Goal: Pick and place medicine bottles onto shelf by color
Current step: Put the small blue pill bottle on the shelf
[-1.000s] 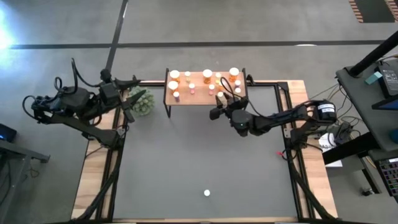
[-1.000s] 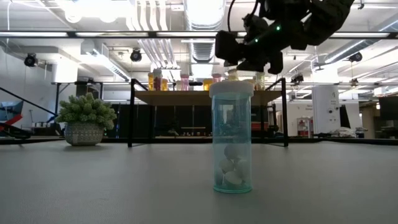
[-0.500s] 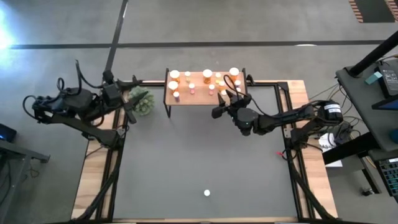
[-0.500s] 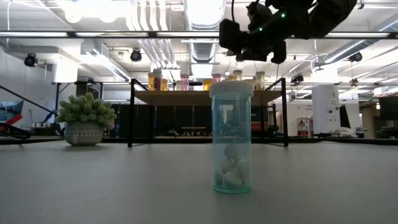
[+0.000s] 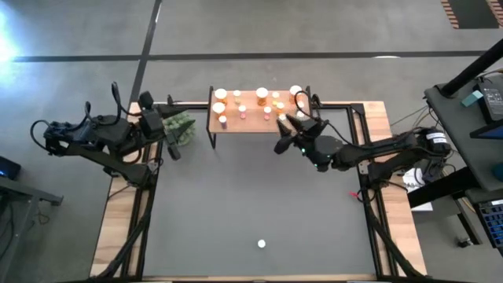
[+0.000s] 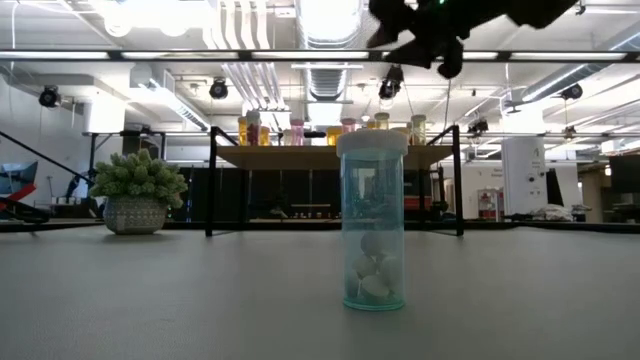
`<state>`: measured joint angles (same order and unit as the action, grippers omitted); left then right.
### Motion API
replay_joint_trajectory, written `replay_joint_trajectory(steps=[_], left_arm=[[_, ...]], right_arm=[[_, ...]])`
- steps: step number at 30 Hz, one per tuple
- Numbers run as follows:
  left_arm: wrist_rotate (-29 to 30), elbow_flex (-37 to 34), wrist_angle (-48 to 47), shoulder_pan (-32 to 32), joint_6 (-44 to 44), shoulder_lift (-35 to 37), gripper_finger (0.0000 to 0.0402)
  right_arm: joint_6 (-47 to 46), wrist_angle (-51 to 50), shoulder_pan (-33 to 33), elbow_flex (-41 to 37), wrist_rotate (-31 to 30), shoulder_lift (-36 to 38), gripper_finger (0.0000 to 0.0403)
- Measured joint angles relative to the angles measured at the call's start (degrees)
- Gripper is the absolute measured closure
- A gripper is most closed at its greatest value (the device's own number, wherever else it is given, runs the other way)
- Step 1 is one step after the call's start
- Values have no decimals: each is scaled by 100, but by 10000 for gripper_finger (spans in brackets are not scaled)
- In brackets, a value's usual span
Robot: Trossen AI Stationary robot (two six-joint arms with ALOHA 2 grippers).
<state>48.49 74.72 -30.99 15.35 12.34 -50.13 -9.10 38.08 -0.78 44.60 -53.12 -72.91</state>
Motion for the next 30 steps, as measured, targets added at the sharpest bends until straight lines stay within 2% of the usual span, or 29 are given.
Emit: replay_joint_trajectory(steps=[2,6,9,12,16,20,23,27,30], left_arm=[[0,0,0,0,0,2,240],[0,4,118,0,-51,-28,240],[-3,4,310,0,-493,-91,240],[-17,28,372,0,-1143,-180,240],[-228,26,356,2,-2166,-323,240],[-1013,24,355,5,-2852,-534,240],[-1378,24,351,38,-3347,-703,240],[-1420,24,355,138,-3698,-917,240],[-1435,24,354,197,-3859,-1066,240]], right_arm=[[-821,-526,-71,0,727,175,216],[-2445,-1692,-232,0,2680,406,216],[-2931,-2240,-506,0,3868,501,216],[-3211,-2347,-891,0,4578,504,216],[-3484,-2285,-1557,0,4636,462,216],[-3489,-2534,-2211,131,4009,361,214],[-3505,-3813,-2550,765,3808,187,204],[-3707,-6369,-2765,1939,3803,-366,179],[-3536,-7584,-2841,2674,3820,-879,156]])
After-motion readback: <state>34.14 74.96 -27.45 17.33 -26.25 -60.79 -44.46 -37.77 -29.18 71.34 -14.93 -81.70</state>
